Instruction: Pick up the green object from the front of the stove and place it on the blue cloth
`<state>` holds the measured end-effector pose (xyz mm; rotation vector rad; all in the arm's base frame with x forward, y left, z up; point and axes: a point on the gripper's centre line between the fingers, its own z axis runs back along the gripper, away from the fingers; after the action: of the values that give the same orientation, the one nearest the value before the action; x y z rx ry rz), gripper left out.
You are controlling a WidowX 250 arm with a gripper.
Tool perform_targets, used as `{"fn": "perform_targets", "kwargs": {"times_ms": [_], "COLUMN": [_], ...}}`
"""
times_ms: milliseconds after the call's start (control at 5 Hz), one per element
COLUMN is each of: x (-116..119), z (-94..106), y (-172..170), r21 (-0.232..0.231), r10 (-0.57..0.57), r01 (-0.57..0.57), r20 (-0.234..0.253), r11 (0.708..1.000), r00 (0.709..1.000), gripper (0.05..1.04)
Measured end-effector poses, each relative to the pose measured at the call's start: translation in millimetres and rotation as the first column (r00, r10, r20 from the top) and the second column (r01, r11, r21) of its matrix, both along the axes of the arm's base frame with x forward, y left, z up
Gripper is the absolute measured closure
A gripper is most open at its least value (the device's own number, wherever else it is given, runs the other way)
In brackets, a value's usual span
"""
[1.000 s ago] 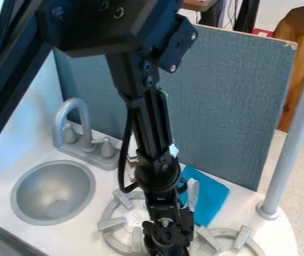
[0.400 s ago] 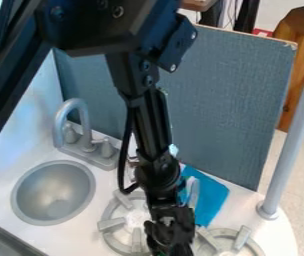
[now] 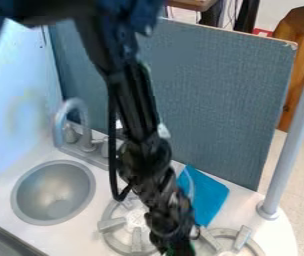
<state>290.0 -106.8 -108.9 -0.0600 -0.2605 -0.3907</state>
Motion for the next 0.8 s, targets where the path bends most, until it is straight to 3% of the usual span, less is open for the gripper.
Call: {"fn": "perform_targets", "kwargs": {"times_ms": [400, 600, 800], "x": [18.1, 36.1, 68.6], "z": [17.2, 23.9, 38.1], "y": [5.1, 6.2, 16.6], "r21": [-0.041, -0.041, -0.052], "r10": [0.077, 0.103, 0.157], "r01": [-0.075, -0.101, -0.152], "r20": [0.026, 0.049, 0.1], "r11": [0.996, 0.994, 0.987], "r00": [0.997, 0.993, 0.983], "gripper": [0.518, 0.518, 0.518]}}
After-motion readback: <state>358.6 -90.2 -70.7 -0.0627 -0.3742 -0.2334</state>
